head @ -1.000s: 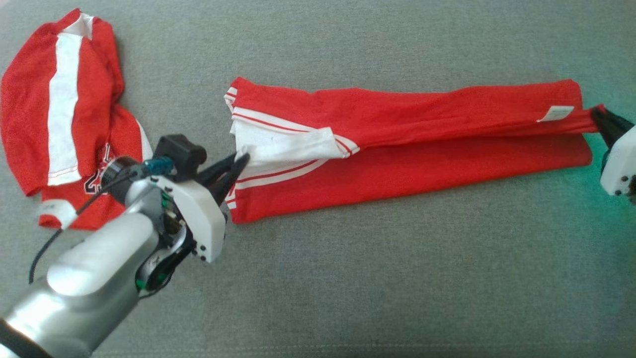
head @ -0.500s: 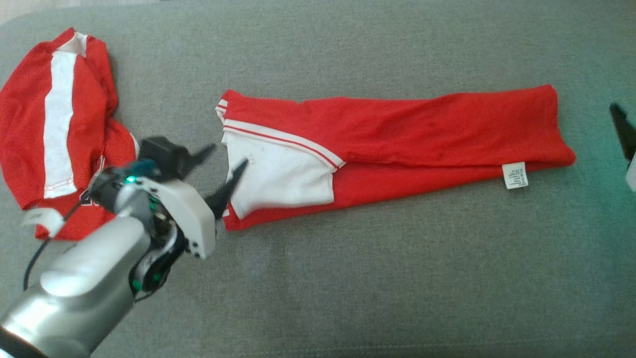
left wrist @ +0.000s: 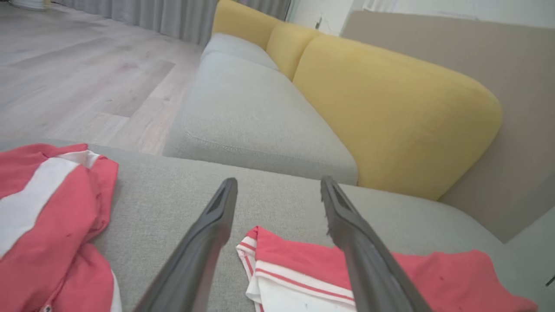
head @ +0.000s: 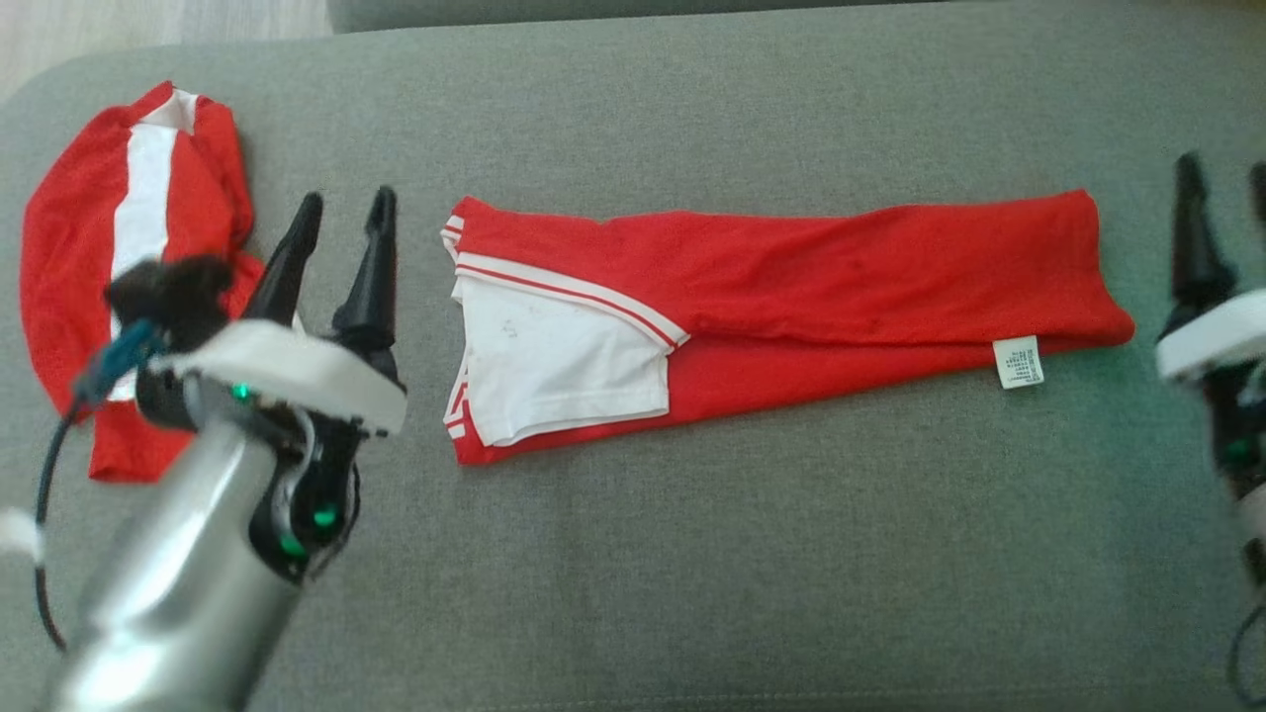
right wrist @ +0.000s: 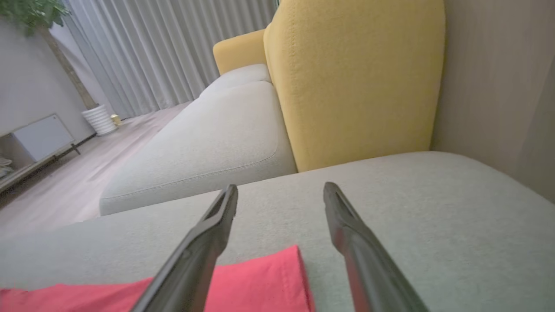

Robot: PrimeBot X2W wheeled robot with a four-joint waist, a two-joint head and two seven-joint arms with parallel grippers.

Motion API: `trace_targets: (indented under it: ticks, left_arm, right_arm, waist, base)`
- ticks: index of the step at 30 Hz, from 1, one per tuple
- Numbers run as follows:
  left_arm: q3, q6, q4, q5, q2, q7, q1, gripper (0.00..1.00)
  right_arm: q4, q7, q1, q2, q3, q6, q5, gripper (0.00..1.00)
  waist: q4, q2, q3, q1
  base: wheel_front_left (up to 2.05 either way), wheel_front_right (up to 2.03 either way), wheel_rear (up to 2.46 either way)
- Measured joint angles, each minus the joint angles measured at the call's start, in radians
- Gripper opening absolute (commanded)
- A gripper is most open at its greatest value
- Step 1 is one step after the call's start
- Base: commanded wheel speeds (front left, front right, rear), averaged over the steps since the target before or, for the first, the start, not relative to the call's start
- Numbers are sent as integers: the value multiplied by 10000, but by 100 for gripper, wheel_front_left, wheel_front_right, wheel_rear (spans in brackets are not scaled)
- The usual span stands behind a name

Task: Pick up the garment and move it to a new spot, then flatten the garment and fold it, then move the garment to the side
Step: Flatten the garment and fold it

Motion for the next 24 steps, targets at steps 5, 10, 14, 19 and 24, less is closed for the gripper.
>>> trace_targets:
  ticks: [5, 10, 14, 19, 24]
  left_arm:
    - [2015, -589, -443, 1271, -1231, -2, 1781, 100]
    - [3346, -1342, -368, 2276, -2017, -2, 2763, 100]
    - [3839, -1850, -226, 2974, -2259, -2, 2741, 100]
    - [4205, -2270, 79, 3463, -2592, -2, 2660, 100]
    - [4312, -2556, 378, 3772, -2847, -2, 2598, 100]
  right_arm:
    - [-794, -384, 1036, 700, -508, 0, -178, 100]
    - [-1043, -382, 1654, 1110, -811, 0, -759, 100]
    - [-1049, -107, 1678, 1281, -1198, 0, -978, 100]
    - [-518, 838, 1424, 1482, -1691, 0, -1273, 100]
    - [307, 1762, 822, 1779, -2435, 0, -1676, 100]
  waist:
    - [38, 0, -140, 0]
    - [12, 0, -148, 0]
    - [38, 0, -58, 0]
    - [98, 0, 174, 0]
    - [203, 0, 445, 0]
  base:
    - [0, 0, 0]
    - [0, 0, 0]
    - [0, 0, 0]
    - [0, 0, 0]
    - [0, 0, 0]
